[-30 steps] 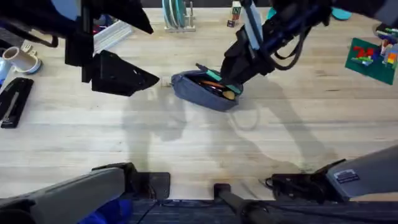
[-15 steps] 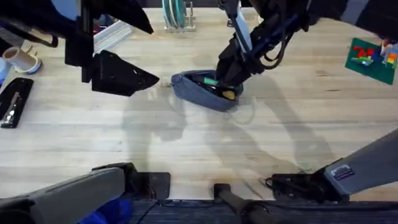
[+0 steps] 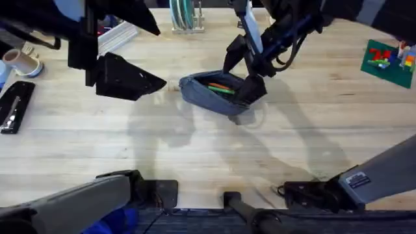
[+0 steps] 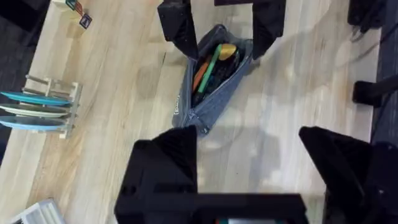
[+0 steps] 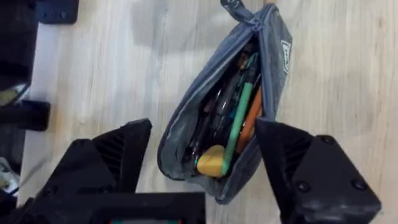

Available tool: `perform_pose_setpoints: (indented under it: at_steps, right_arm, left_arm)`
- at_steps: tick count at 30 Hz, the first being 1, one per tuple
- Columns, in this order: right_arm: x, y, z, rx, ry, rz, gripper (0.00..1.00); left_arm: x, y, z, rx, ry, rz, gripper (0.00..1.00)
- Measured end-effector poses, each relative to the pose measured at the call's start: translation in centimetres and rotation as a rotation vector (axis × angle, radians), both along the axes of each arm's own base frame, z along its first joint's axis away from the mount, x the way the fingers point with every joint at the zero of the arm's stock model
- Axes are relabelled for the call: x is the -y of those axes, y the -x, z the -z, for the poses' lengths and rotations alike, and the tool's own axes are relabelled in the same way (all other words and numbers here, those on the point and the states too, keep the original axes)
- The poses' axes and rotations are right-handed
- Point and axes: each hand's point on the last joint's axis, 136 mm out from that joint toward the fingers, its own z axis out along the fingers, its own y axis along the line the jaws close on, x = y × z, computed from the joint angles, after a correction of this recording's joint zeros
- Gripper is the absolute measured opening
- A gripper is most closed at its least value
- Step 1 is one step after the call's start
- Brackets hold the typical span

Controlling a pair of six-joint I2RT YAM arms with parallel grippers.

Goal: Unzip the bag, pick up the pens from the table one at a time and place them inside, then zip the bag closed.

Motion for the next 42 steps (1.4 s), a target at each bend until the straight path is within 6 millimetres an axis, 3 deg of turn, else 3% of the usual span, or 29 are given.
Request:
perform_pose_setpoints:
  at_steps: [13,29,42]
  right_arm:
    - [-0.1,0.1,-0.4,-0.124,0.025,0.156,0.997]
    - [-0.7,-1.2,-7.3,-0.246,0.024,0.402,0.997]
    - [-0.1,0.4,-7.3,-0.45,0.108,0.575,0.998]
  left_arm:
    - [0.0,0.0,0.0,0.0,0.0,0.0,0.993]
    - [0.0,-0.1,0.0,0.009,-0.002,0.006,0.994]
    - [0.0,-0.1,0.0,0.009,-0.002,0.006,0.994]
